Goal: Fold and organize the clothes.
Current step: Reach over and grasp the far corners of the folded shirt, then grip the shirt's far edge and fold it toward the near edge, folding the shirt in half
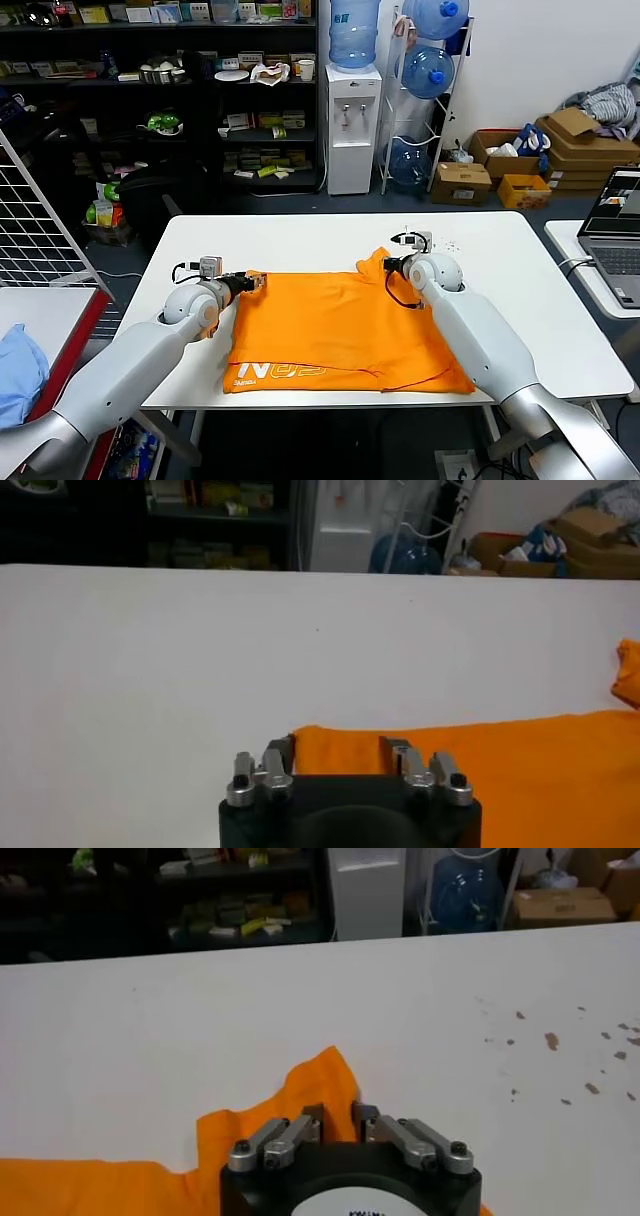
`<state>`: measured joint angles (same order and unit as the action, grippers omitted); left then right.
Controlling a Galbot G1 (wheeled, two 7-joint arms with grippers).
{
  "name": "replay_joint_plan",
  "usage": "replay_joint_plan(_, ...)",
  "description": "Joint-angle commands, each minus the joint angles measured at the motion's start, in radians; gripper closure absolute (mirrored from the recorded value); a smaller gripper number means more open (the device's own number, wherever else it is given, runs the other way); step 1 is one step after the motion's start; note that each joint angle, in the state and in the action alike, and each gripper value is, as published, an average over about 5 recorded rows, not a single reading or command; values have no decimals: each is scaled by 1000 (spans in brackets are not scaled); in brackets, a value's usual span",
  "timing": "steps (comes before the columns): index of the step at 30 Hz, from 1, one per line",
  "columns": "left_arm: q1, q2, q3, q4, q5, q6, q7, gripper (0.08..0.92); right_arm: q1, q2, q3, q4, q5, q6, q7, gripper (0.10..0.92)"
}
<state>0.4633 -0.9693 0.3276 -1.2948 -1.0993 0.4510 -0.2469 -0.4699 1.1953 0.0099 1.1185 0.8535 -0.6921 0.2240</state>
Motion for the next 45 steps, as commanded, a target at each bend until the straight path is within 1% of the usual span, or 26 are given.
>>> replay_joint_plan(1,0,-3,3,-1,0,-1,-2,496,-5,-4,0,23,3,19,-3,860)
replay_joint_plan(3,0,-5,3,2,2,-3,-3,548,-6,-7,1,28,3,34,-7,894)
replay_joint_plan(5,-1,-8,3,4,4,-6,-5,608,-8,-9,2,31,3,52,-12,903)
replay_joint_plan(9,-2,-12,3,4,8,-15,-12,721,-17,-18,10,49,3,97,-27,903)
replay_joint_plan(13,0,-9,-6,-8,12,-23,-22,841,-42,-43,19,103,18,100,-24,903)
replay_joint_plan(16,7,5,-16,-37,8,-24,-28,899,-72,-71,34,160,40,91,-11,903)
replay_joint_plan(23,68,80,-44,-188,-30,-22,-58,908,-172,-160,84,351,132,56,39,903)
replay_joint_plan(29,160,164,-71,-344,-61,-21,-91,908,-286,-275,111,534,217,23,104,903)
replay_joint_plan(34,245,215,-101,-474,-75,-20,-117,908,-404,-356,167,668,286,1,140,903)
replay_joint_plan(38,305,246,-131,-538,-71,-20,-127,908,-493,-404,213,744,316,-6,147,903)
replay_joint_plan(45,405,285,-203,-614,-69,-20,-134,908,-633,-459,286,840,318,-11,147,903)
